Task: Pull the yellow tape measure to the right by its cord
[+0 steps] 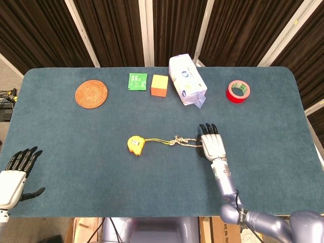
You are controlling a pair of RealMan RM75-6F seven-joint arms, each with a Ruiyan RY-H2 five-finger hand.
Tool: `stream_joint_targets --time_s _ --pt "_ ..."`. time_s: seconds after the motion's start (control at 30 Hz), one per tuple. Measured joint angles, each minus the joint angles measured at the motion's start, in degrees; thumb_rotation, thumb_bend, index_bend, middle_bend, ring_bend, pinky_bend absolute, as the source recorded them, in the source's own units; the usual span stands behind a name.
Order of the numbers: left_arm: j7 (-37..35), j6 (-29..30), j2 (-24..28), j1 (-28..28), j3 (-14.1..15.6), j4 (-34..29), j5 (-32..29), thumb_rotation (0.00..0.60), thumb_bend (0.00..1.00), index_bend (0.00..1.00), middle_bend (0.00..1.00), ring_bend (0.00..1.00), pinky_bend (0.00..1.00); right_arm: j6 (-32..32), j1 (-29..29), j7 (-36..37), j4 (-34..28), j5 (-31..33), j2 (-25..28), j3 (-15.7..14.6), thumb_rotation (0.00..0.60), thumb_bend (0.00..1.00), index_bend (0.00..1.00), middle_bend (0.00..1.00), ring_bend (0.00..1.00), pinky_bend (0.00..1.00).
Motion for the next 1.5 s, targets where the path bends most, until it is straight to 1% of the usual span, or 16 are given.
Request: stream_joint_targets --time_s 0.57,0.77,0.9,1.1,1.3,1.5 --pt "0.0 -0.1 0.0 0.0 0.0 -0.1 -0.1 0.600 0.00 0.00 0.00 0.00 0.00 0.3 0.2 -0.3 1.1 0.9 -0.5 -0.1 0.600 0.42 0.55 0.15 0.00 0.00" --pt "0.0 0.0 0.0 0.0 0.0 -0.1 -0.1 0.600 0.00 0.00 0.00 0.00 0.00 0.3 0.3 -0.7 1.0 1.4 -0.6 -0.1 0.600 0.42 0.59 0.16 0.00 0.00" --pt "0.0 0.0 0.0 0.0 0.0 -0.1 -0.1 0.600 0.00 0.00 0.00 0.00 0.00 0.4 0.3 -0.7 0.9 1.4 -0.7 -0.3 0.600 0.44 0.62 0.17 0.00 0.00" --pt "0.0 0.0 0.0 0.0 0.0 -0.1 -0.2 0.600 0.00 0.00 0.00 0.00 0.00 0.5 0.3 -0.9 0.7 1.7 -0.8 -0.3 0.600 0.45 0.64 0.17 0.00 0.00" --pt "-0.2 -0.2 0.1 0.0 0.0 -0.1 -0.4 0.600 0.00 0.00 0.00 0.00 0.00 0.8 0.2 -1.1 -0.5 1.5 -0.1 -0.4 0.600 0.46 0.64 0.17 0.00 0.00" --pt "-0.2 -0.3 0.1 -0.1 0.1 -0.2 -0.4 0.600 0.00 0.00 0.00 0.00 0.00 1.2 -0.1 -0.9 -3.3 0.5 2.1 -0.6 0.600 0.49 0.64 0.17 0.00 0.00"
